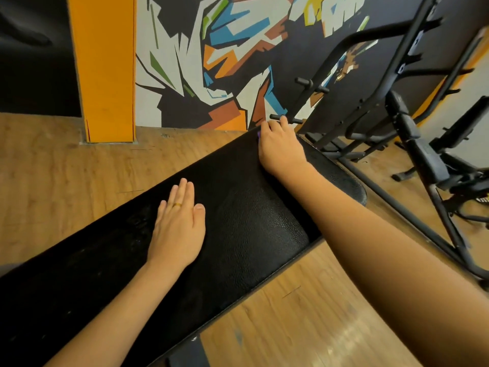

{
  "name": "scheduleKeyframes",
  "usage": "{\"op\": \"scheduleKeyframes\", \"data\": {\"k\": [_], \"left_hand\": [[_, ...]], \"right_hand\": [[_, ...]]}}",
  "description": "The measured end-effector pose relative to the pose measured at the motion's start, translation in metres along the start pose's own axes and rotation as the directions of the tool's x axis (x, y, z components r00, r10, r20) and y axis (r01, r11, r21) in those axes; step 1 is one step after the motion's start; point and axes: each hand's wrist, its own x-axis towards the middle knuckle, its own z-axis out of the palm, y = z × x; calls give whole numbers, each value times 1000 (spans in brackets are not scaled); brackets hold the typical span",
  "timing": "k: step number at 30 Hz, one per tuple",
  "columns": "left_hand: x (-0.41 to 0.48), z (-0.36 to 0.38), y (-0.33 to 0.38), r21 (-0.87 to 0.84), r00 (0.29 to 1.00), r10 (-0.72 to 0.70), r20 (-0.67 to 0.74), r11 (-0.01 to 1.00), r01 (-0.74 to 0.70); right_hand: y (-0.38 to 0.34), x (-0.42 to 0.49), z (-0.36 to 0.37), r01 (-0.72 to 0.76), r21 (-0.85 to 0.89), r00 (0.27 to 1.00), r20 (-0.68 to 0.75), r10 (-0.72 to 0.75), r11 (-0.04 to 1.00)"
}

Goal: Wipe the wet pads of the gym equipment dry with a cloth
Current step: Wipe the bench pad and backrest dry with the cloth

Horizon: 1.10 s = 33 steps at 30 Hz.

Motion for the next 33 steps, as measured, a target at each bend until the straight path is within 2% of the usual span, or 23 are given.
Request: {"op": "scheduleKeyframes", "data": {"k": [5,8,16,21,24,26,33], "left_hand": [[0,-1,0,0,1000,5,2,1000,-5],[0,-2,0,-14,1000,1,4,1000,-1],[-1,-1,-1,-3,1000,4,10,1000,-4],[-3,-2,1,8,1000,0,7,1000,0],[-3,-2,2,16,1000,-10,5,1000,10],[-2,-2,1,19,1000,-4,4,1000,4],[-4,-4,2,-14,1000,-5,10,1000,5]], "right_hand": [[3,47,-7,-77,142,989,138,57,987],[17,34,-13,-52,161,991,128,31,986],[86,-136,-60,-66,189,990,137,40,980],[68,-221,-38,-69,218,997,-3,71,973],[59,-215,-30,-99,286,989,-82,127,953],[58,-203,-35,-69,217,992,-87,89,974],[59,-103,-45,-58,94,997,58,53,994]]}}
